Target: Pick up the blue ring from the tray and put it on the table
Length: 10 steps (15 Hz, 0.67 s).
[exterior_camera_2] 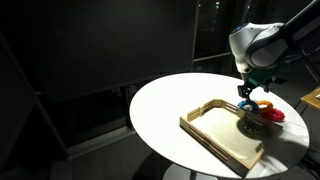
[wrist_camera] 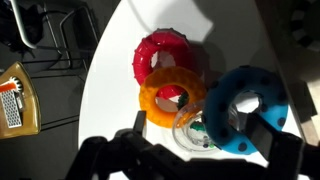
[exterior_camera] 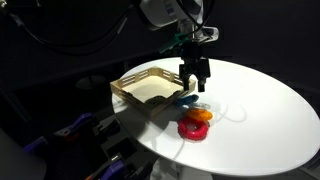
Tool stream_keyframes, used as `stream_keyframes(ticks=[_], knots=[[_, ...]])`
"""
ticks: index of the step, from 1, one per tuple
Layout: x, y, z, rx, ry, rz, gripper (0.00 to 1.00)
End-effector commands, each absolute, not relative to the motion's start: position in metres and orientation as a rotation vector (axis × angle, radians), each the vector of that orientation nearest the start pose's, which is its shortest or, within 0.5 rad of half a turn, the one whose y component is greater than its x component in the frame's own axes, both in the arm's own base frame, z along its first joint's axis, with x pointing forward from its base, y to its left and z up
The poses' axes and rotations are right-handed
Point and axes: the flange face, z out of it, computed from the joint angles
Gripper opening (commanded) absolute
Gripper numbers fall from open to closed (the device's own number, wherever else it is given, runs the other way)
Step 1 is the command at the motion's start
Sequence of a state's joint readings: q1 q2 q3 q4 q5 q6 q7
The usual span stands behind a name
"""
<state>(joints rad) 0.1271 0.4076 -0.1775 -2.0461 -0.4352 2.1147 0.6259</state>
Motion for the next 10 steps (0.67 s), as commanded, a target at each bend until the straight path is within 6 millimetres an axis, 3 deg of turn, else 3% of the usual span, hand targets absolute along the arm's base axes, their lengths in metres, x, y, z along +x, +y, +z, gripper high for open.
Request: stream_keyframes(ticks=[1,10], knots=[[0.549,-0.043,0.249,-3.454,0.637,0.412,1.00],[0.532,-0.022,0.293,-3.262,0.336,0.457,1.00]])
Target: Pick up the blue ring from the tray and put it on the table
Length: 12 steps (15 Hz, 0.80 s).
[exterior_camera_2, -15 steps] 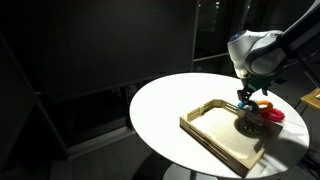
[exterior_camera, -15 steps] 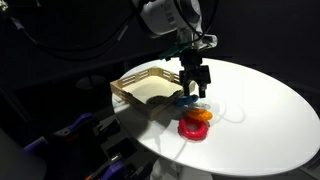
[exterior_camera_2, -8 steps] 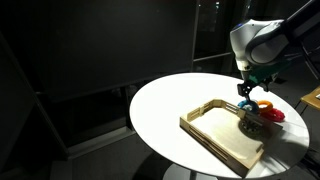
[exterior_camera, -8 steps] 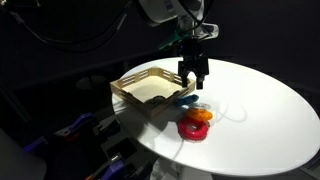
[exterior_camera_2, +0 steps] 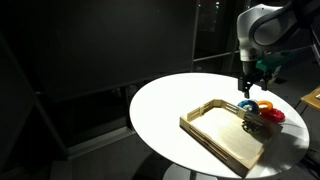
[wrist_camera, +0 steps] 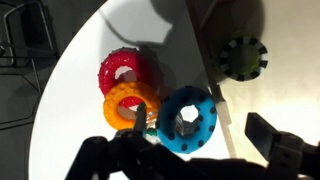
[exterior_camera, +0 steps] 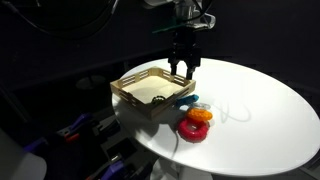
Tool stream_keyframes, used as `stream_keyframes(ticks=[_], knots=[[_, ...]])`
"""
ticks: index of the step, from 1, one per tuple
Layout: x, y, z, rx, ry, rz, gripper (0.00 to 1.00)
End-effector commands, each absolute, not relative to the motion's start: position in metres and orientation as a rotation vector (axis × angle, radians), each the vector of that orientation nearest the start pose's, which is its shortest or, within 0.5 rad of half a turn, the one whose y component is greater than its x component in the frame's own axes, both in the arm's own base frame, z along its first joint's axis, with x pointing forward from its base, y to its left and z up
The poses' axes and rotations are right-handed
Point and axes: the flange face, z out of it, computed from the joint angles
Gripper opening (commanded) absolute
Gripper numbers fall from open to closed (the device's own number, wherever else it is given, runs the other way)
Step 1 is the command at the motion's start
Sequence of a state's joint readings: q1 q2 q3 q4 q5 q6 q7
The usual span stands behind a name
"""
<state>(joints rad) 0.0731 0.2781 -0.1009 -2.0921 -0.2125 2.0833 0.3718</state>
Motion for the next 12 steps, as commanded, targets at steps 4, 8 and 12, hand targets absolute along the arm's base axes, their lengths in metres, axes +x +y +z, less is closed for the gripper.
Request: stream_keyframes(ticks=[4,8,12], knots=[[0.519,-0.015,0.315,-3.182,0.216,0.534,1.00],[0.505,-0.009,0.342,-3.110,0.114,0.568,1.00],[0.494,-0.005,0.376,-3.086,0.056,0.514,1.00]])
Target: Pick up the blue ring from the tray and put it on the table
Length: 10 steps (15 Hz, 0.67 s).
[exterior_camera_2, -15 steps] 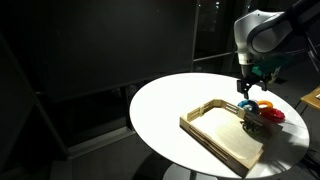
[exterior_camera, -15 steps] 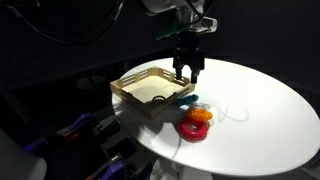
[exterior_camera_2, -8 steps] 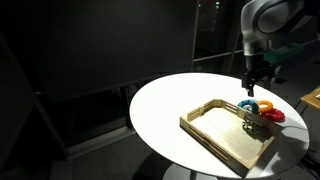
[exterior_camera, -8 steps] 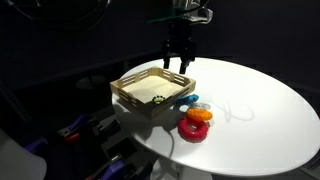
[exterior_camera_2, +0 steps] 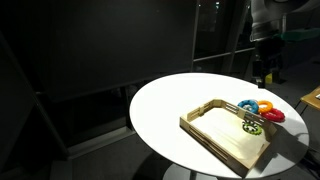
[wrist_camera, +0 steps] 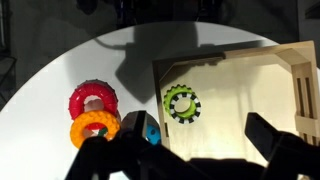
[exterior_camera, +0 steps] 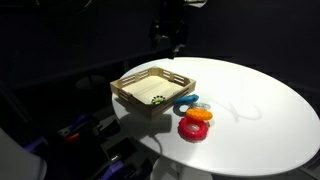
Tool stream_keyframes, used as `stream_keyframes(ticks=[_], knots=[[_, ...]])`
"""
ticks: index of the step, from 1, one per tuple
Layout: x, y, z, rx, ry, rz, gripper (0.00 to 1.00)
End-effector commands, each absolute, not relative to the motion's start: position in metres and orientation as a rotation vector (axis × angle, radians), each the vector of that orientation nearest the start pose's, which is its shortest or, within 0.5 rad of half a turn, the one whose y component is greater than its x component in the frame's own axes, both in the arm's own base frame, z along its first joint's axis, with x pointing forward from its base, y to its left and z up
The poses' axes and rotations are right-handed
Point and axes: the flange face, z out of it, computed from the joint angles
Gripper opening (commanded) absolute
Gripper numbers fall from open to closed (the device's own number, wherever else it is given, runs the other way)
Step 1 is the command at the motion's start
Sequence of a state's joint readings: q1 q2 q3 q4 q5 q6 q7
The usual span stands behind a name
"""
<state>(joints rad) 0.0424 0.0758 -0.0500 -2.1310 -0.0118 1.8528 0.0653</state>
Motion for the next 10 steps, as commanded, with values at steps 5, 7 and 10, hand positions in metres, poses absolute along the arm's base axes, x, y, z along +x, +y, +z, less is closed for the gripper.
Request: stream_keyframes(ticks=[5,7,10], knots=[[0.479,-0.002,0.420,-3.107,0.047,0.386,1.00],[0.473,-0.001,0.437,-3.118,0.060,0.325,1.00],[0.464,0.000,0.457,-3.124,0.076,0.247,1.00]])
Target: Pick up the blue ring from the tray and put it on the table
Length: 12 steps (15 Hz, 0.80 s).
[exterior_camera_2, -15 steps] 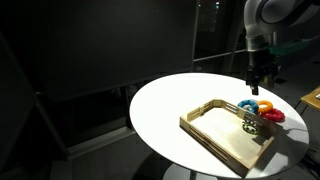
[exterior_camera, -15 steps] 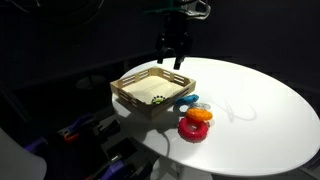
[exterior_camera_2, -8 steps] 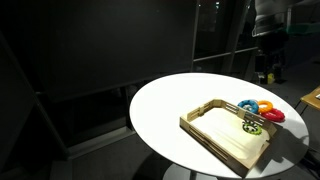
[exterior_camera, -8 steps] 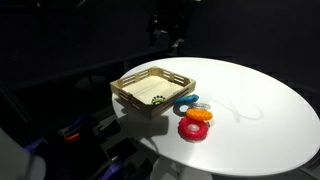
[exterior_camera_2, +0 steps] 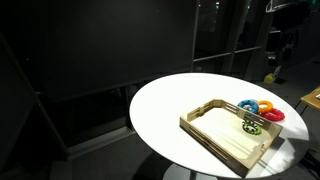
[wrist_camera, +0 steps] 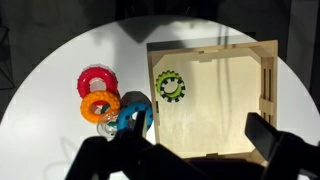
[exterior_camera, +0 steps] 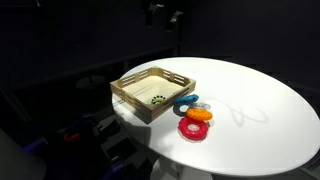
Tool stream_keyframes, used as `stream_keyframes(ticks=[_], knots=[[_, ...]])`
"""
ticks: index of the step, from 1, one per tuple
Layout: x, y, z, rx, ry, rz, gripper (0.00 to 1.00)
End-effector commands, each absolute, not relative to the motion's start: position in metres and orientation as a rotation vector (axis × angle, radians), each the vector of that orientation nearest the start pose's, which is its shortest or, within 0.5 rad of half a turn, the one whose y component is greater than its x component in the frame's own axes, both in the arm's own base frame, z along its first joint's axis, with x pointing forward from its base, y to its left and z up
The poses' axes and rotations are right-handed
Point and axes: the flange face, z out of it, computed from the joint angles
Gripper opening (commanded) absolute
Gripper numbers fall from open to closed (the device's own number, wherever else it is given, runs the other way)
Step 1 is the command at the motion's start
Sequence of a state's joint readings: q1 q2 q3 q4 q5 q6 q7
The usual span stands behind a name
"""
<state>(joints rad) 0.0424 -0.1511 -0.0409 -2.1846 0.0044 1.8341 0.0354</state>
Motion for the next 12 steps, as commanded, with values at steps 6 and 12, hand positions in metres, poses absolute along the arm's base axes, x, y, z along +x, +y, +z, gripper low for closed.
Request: stream_keyframes(ticks=[6,12], knots=[[0.452,0.000,0.476,-3.127,0.078,0.171,1.00],[0.456,0.002,0.473,-3.124,0.050,0.198,1.00]])
